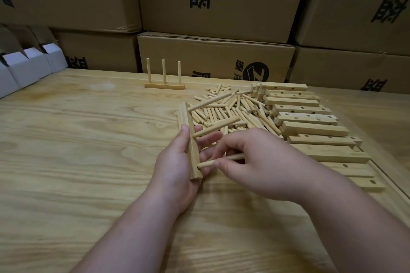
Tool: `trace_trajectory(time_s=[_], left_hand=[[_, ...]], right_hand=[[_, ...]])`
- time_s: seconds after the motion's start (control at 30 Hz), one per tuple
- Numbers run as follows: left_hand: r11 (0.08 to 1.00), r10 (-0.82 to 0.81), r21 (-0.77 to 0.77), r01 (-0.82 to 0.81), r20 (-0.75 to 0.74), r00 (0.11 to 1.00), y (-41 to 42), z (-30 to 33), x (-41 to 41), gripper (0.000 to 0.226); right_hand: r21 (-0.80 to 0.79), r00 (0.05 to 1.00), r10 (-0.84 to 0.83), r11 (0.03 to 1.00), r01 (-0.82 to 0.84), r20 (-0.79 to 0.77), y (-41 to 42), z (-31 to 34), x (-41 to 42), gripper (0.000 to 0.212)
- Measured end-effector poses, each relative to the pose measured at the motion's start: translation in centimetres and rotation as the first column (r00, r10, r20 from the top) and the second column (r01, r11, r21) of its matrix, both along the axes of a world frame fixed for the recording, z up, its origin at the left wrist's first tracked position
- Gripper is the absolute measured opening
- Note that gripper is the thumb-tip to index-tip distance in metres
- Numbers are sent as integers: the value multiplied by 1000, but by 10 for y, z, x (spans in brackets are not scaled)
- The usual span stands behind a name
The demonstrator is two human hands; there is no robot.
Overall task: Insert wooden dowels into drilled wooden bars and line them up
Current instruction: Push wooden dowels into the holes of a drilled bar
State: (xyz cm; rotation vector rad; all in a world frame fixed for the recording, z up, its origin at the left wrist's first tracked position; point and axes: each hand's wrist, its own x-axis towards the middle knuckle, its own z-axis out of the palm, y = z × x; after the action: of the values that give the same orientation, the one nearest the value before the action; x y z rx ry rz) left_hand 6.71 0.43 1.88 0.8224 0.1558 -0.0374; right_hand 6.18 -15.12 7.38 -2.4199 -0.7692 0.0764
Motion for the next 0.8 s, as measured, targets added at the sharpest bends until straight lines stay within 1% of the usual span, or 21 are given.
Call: trace_trajectory(time_s=[0.1, 0.27, 0.37, 0.5, 0.67, 0.73, 0.8], left_hand=[[1000, 11, -13, -11, 23, 1000, 2, -1, 1, 36], [1000, 22, -17, -21, 51, 998, 1, -3, 1, 36], [999, 50, 5, -51, 79, 996, 0, -5, 2, 36], [999, -21, 28, 19, 81, 997, -2, -4, -1, 39], [999, -49, -15, 50, 66, 997, 0, -3, -1, 39], [996, -74, -40, 76, 44, 996, 0, -3, -2, 39], [995, -85, -44, 86, 27, 996, 0, -3, -2, 40]], right_hand=[[1, 1000, -17, 1000, 17, 4, 3, -2, -1, 6], [-34, 998, -30, 999, 29, -50, 4, 0, -3, 3], [-56, 999, -17, 998, 16, -31, 6, 1, -5, 3], [-42, 999, -39, 998, 39, -21, 7, 1, -5, 4], [-51, 999, -48, 998, 48, 8, 12, -2, -7, 4], [-18, 999, -49, 999, 49, -4, 12, -1, -7, 1], [62, 996, -58, 996, 62, -62, 9, 3, -6, 8]])
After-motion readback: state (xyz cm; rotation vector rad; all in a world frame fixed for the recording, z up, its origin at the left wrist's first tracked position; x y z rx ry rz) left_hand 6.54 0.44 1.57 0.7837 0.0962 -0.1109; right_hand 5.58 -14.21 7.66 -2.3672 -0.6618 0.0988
